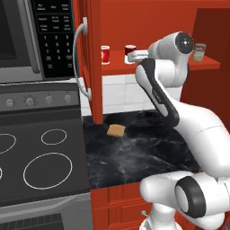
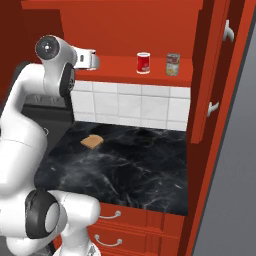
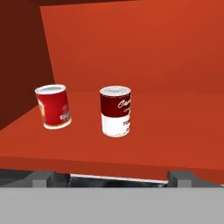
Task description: Stack two cans on top of the other two cans in the cabinet.
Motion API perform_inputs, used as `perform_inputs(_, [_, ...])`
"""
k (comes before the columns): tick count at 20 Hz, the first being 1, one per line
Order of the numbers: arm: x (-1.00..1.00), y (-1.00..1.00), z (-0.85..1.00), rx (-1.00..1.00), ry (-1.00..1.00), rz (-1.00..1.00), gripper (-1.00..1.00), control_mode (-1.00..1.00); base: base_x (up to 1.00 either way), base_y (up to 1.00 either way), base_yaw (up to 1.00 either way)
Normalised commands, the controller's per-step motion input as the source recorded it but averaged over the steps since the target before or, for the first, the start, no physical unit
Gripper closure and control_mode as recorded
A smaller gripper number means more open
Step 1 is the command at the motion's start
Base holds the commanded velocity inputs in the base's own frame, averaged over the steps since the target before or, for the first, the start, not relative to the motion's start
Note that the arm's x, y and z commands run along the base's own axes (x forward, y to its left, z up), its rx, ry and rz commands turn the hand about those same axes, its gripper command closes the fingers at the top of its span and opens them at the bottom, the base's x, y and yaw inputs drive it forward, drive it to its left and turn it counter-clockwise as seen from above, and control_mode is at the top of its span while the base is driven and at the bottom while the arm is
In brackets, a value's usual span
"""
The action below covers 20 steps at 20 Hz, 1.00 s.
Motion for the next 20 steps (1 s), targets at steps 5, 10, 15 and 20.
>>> perform_inputs(5, [0.23, 0.00, -0.12, 0.00, 0.00, 0.04, -1.00, -1.00, 0.00, 0.00, 0.00])
perform_inputs(10, [0.30, 0.00, -0.10, 0.00, 0.00, 0.04, -1.00, -1.00, 0.00, 0.00, 0.00])
perform_inputs(15, [0.31, 0.00, -0.02, 0.00, 0.01, 0.04, -1.00, -1.00, 0.00, 0.00, 0.00])
perform_inputs(20, [0.23, 0.00, -0.03, 0.00, 0.01, 0.03, -1.00, -1.00, 0.00, 0.00, 0.00])
